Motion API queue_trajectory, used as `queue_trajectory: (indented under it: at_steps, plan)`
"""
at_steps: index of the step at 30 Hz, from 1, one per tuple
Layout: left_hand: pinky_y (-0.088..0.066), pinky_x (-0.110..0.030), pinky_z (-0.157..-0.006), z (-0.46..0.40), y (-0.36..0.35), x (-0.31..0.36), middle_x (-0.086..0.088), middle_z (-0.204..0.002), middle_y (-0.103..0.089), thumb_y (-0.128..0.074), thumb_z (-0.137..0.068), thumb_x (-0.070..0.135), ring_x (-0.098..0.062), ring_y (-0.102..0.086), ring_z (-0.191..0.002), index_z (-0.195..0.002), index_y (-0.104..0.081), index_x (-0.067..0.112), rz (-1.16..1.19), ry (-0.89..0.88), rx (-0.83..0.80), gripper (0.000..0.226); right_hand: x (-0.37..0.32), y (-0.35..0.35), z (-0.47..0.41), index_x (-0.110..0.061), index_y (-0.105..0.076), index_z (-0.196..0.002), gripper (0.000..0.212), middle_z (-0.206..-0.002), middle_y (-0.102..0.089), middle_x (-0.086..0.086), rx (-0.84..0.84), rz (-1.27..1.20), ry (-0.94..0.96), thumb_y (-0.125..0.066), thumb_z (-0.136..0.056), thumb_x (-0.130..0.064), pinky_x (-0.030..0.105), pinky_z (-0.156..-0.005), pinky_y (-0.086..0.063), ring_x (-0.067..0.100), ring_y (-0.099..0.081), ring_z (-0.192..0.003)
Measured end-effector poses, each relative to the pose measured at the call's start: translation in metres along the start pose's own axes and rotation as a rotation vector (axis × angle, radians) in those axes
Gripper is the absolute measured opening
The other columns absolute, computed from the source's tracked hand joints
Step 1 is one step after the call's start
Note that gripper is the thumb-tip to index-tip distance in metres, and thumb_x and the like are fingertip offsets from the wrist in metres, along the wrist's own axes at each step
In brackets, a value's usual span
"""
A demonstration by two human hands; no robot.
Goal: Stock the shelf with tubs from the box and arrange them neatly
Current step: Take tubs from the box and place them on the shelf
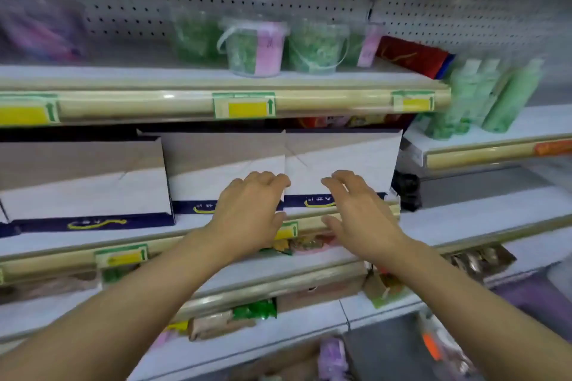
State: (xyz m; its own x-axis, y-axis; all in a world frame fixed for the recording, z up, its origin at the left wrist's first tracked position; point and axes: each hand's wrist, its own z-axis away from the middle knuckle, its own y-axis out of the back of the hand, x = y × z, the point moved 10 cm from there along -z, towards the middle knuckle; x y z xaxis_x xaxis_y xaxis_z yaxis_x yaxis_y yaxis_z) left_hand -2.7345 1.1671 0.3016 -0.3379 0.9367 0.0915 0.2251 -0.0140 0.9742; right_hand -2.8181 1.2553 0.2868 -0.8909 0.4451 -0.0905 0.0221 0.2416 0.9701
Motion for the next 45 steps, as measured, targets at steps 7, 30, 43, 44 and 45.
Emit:
queue_trajectory:
  at_steps: [7,30,43,44,45]
  plan:
    - [-0.046,-0.037,-0.089,0.069,-0.161,0.013,0.0,-0.133,-0.048,-0.054,-0.09,0.035,-0.024,-0.046,-0.123,-0.131,-0.04,0.024,0.102,0.244,-0.313,0.045,0.044,-0.146,0.077,-0.011,-0.039,-0.137,0.056,-0.14,-0.034,0.01,-0.298,-0.116,0.005,-0.059,-0.086,-0.025,0.038,-0.094,-0.043,0.03,-0.039,-0.126]
    - [-0.051,-0.039,-0.085,0.318,-0.628,0.022,-0.004,-0.117,-0.062,-0.056,-0.083,0.037,-0.029,-0.061,-0.104,-0.117,-0.05,0.028,0.376,0.653,-0.962,0.036,0.13,-0.586,0.325,-0.011,-0.04,-0.138,0.055,-0.135,-0.047,0.016,-0.804,-0.317,-0.436,-0.056,-0.088,-0.028,0.039,-0.097,-0.042,0.036,-0.047,-0.12]
    - [-0.038,-0.033,-0.098,0.399,-0.868,0.023,-0.018,-0.137,-0.048,-0.05,-0.091,0.046,-0.031,-0.046,-0.124,-0.134,-0.046,0.001,0.625,1.152,-1.078,0.062,0.185,-0.783,0.424,-0.001,-0.048,-0.128,0.044,-0.124,-0.054,0.02,-0.793,-0.562,-1.062,-0.048,-0.096,-0.032,0.03,-0.085,-0.038,0.034,-0.052,-0.114]
    - [-0.04,-0.036,-0.098,0.404,-0.88,0.023,-0.021,-0.135,-0.05,-0.05,-0.091,0.048,-0.034,-0.048,-0.123,-0.133,-0.047,-0.001,0.66,1.219,-1.068,0.064,0.189,-0.796,0.428,-0.002,-0.052,-0.125,0.043,-0.119,-0.057,0.019,-0.794,-0.59,-1.106,-0.045,-0.097,-0.034,0.029,-0.082,-0.038,0.033,-0.054,-0.11]
    - [-0.042,-0.039,-0.098,0.408,-0.889,0.025,-0.023,-0.133,-0.051,-0.051,-0.09,0.049,-0.036,-0.05,-0.121,-0.131,-0.047,-0.003,0.706,1.297,-1.052,0.066,0.193,-0.807,0.433,-0.003,-0.055,-0.119,0.042,-0.11,-0.06,0.015,-0.774,-0.625,-1.181,-0.045,-0.096,-0.037,0.029,-0.08,-0.038,0.032,-0.057,-0.104]
